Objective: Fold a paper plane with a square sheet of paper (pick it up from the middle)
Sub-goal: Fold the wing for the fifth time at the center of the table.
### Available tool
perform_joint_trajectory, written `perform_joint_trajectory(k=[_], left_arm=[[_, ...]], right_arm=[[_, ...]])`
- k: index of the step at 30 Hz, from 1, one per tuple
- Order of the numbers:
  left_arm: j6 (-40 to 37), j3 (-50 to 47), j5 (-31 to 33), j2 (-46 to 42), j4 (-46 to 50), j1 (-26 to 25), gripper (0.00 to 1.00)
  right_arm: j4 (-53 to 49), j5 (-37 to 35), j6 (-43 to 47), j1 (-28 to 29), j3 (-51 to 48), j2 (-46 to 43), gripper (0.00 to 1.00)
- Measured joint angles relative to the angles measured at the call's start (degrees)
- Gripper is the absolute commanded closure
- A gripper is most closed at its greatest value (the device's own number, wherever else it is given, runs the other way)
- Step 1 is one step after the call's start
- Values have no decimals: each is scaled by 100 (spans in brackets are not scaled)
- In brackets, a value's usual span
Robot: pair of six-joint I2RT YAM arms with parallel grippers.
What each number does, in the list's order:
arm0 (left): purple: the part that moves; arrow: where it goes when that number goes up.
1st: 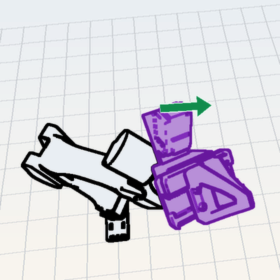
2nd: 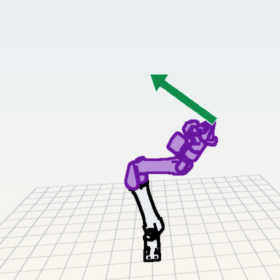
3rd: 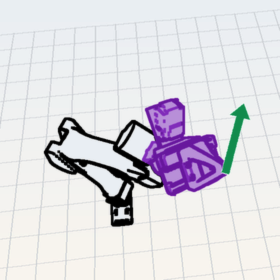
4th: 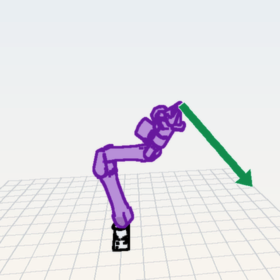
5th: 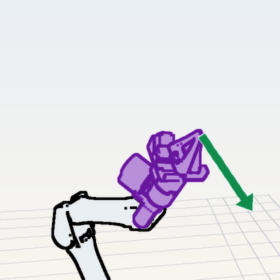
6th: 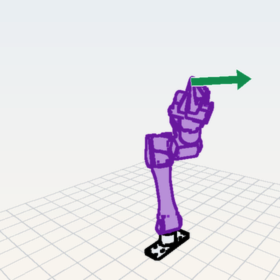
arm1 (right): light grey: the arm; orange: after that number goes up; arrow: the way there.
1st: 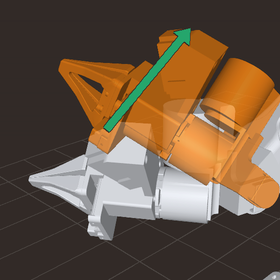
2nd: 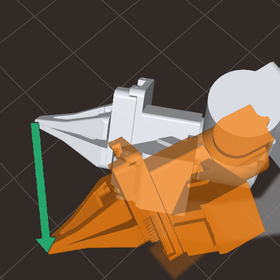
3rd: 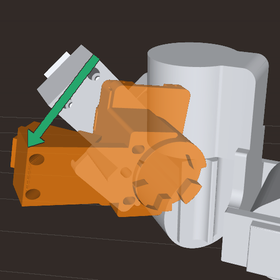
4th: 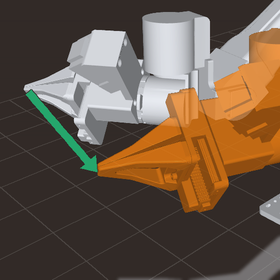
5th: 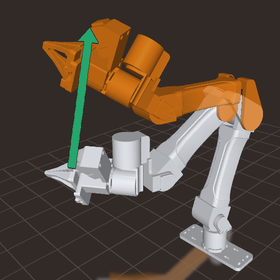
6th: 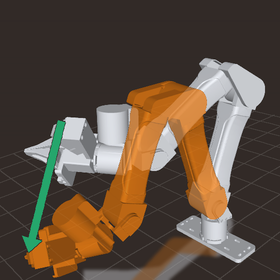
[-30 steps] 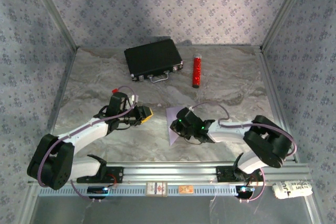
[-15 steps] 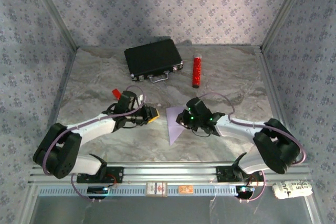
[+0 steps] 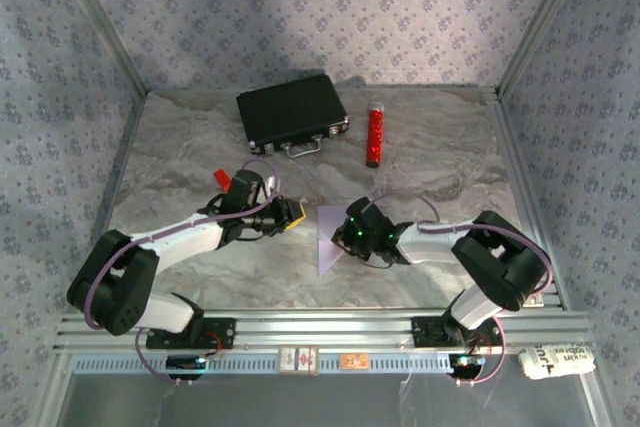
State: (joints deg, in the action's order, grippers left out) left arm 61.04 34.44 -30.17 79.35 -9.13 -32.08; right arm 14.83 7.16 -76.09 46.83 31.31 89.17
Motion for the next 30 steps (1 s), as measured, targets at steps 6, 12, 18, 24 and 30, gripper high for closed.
perform_joint_trajectory(k=[6, 12, 18, 24, 30], left_arm=[[20, 0, -2, 103, -15, 0, 80], [59, 0, -7, 101, -122, -98, 80], [105, 2, 22, 103, -173, -264, 80], [146, 55, 17, 313, -313, -365, 81], [144, 498, -11, 828, -321, -492, 84]], right_arm=[[31, -249, -271, 205, -66, -212, 86], [-925, -247, 538, -48, 105, -1237, 85], [-2199, -90, 1517, -608, 103, -2490, 81], [-2841, 284, 2015, -1403, -407, -3373, 78], [-3008, 658, 2181, -1803, -782, -3528, 77]])
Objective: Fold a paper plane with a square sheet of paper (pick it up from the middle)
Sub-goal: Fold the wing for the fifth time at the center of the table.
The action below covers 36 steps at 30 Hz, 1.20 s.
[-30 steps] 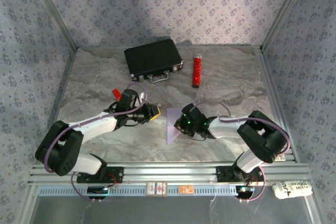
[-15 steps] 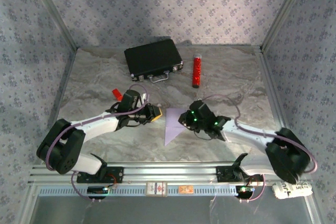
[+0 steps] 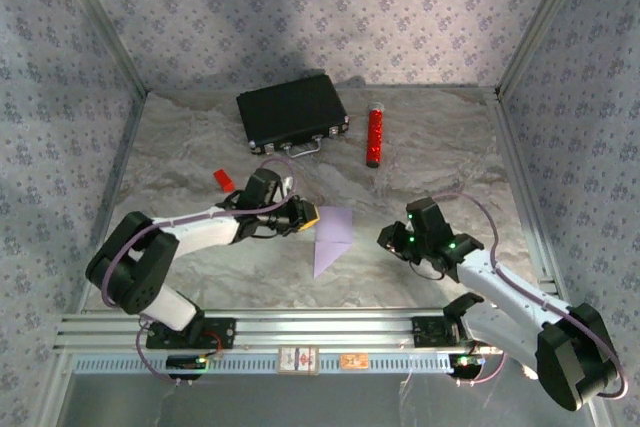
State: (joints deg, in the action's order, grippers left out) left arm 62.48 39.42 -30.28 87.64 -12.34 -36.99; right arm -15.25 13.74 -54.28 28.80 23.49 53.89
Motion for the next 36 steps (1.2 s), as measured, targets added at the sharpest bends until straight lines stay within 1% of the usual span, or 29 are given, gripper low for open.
perform_joint_trajectory(k=[5, 8, 14, 22, 26, 36], left_arm=[[7, 374, -68, 492, -138, -129, 86], [22, 555, -92, 765, -164, -190, 88], [15, 695, -55, 1095, -142, -214, 90], [-7, 695, -33, 1488, -120, -195, 91], [-48, 684, -35, 1587, -151, -144, 93], [-44, 225, -151, 1663, -940, -37, 94]], right_arm=[[103, 284, 166, -33, 9, 157, 77], [186, 481, 291, -33, 46, 426, 77], [446, 767, 424, -20, 195, 935, 76], [660, 946, 531, 98, 520, 1558, 76], [702, 968, 570, 188, 586, 1668, 76], [691, 966, 590, 289, 588, 1716, 75]])
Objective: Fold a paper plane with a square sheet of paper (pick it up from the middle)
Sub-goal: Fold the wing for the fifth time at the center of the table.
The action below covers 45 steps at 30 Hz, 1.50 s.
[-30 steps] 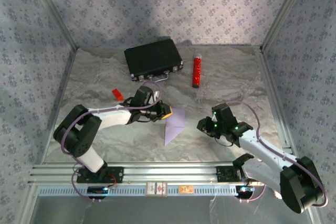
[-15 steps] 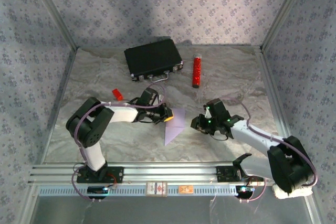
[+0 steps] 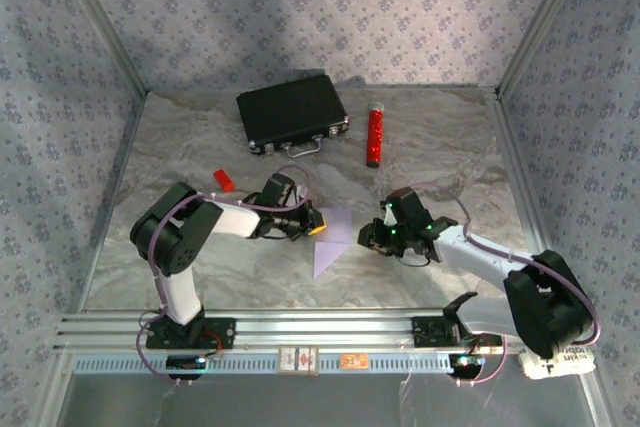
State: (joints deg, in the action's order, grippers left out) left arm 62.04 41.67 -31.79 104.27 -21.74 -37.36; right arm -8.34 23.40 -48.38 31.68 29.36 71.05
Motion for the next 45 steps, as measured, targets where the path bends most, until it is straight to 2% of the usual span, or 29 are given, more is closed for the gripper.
perform_joint_trajectory(k=[13, 21, 45], left_arm=[[0, -48, -79, 11, -125, 26, 94], [0, -59, -96, 15, -149, 33, 95], [4, -59, -205, 55, -205, 68, 95]], right_arm=[[31, 2, 0, 35, 57, 321, 72], [94, 114, 46, -66, 509, 741, 72], [216, 321, 350, -481, 1703, 2503, 70]])
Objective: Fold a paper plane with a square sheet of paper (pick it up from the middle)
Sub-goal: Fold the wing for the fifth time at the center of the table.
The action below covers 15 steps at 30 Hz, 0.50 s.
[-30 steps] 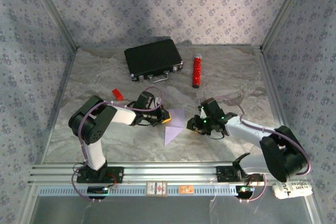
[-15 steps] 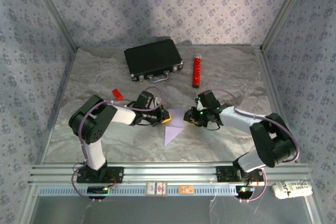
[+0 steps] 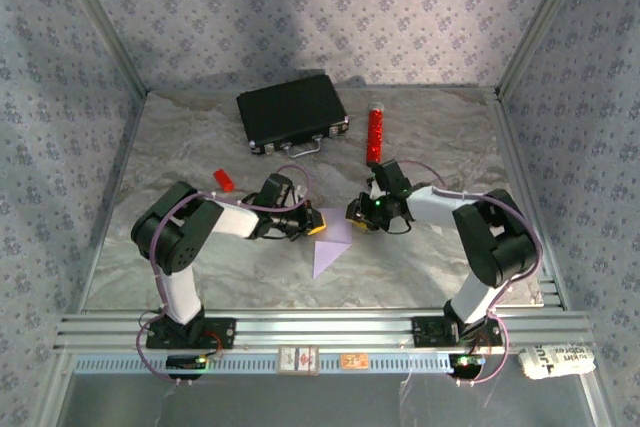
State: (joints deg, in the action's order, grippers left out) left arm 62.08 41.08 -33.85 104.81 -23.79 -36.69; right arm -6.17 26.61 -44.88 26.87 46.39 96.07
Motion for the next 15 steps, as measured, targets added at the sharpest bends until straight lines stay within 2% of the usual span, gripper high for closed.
perform_joint_trajectory(k=[15], left_arm=[[13, 0, -2, -2, 0, 0, 95]], right_arm=[[605, 566, 81, -63, -212, 118, 71]])
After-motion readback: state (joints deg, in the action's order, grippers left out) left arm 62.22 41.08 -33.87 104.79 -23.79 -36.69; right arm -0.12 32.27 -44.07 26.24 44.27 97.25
